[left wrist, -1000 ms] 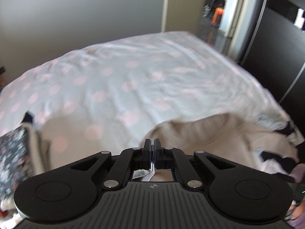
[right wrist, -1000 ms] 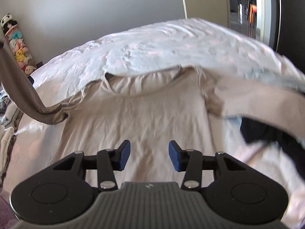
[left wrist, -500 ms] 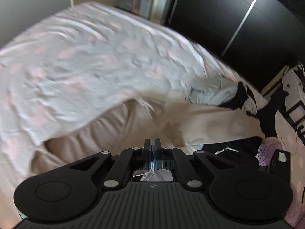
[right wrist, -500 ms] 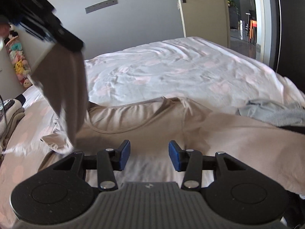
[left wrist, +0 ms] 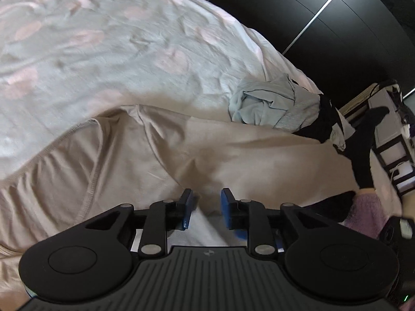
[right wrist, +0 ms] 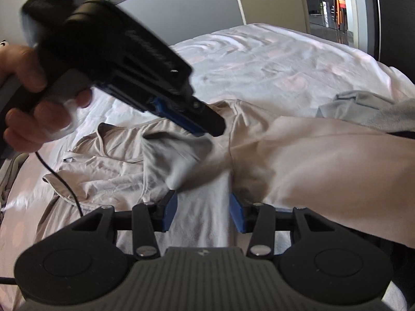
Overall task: Fold clothes
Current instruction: 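Lift the shirt side with the left gripper and fold it toward the right gripper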
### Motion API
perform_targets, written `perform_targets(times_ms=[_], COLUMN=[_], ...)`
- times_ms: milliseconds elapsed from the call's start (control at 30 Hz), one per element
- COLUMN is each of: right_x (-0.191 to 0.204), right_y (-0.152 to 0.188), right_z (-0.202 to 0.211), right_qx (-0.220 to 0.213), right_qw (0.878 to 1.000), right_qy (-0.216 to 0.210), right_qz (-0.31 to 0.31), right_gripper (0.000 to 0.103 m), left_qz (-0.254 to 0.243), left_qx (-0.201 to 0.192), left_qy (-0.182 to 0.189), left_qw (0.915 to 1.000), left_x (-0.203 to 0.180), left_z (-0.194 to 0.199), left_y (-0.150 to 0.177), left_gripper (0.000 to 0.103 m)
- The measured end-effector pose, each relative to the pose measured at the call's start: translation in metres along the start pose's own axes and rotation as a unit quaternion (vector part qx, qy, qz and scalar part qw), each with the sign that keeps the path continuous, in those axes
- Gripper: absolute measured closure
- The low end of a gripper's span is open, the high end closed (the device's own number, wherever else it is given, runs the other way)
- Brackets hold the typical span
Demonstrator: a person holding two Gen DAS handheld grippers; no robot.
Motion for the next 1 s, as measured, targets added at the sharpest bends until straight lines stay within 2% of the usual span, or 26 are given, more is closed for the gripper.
perform_targets(times_ms=[167,267,367,500,533,567,600,700,800,1000], right_x=[-0.007,-0.009,-0.007,-0.01,-0.013,-0.015,-0.018,-0.023,-0.027,-0.041], right_y=[0.002,0.003,0.004,0.003,0.002,0.002,0.001,-0.002,-0.007,-0.01], right_z=[-0.002,-0.005,-0.005,-0.003,-0.003,-0.003,-0.002,0.0,0.004,0.013], right_qx=[0.001,0.002,0.002,-0.003,-0.005,-0.006,-0.007,-0.011,-0.017,-0.026], right_qw=[1.0,0.999,0.999,0.999,0.999,0.999,0.999,0.999,0.998,0.996], right_qy=[0.016,0.018,0.012,0.013,0.015,0.017,0.019,0.025,0.032,0.05], right_qz=[-0.019,-0.029,-0.031,-0.029,-0.031,-0.033,-0.035,-0.039,-0.042,-0.064], right_gripper=[0.055,0.055,0.055,0.055,0.055,0.055,0.055,0.055,0.055,0.055], left_qz=[-0.026,-0.042,-0.044,0.0,-0.001,-0.002,-0.005,-0.028,-0.032,-0.042], left_qx=[-0.016,-0.009,-0.017,-0.028,-0.035,-0.041,-0.048,-0.071,-0.067,-0.023], left_qy=[-0.054,-0.089,-0.109,-0.085,-0.082,-0.08,-0.076,-0.057,-0.014,0.01], left_qw=[0.9981,0.9951,0.993,0.996,0.996,0.996,0.9959,0.9954,0.9972,0.9988], left_x=[0.026,0.041,0.053,0.06,0.057,0.053,0.049,0.026,-0.001,-0.029], left_z=[0.024,0.023,0.009,-0.012,-0.013,-0.014,-0.014,-0.007,-0.003,-0.013], left_y=[0.018,0.037,0.047,0.05,0.049,0.048,0.047,0.047,0.057,0.101], left_gripper=[0.081,0.081,0.081,0.081,0.081,0.09,0.094,0.096,0.096,0.095])
Point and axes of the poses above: each gripper's, at about its wrist camera, not at the fingertips, and z roughly against the way its jaws point, x to its left, y to its underside, the point moved 8 cm from there along -z, roughly the way its jaws point, and after that the axes turned 9 degrees about -x, right-handed, at the moved point
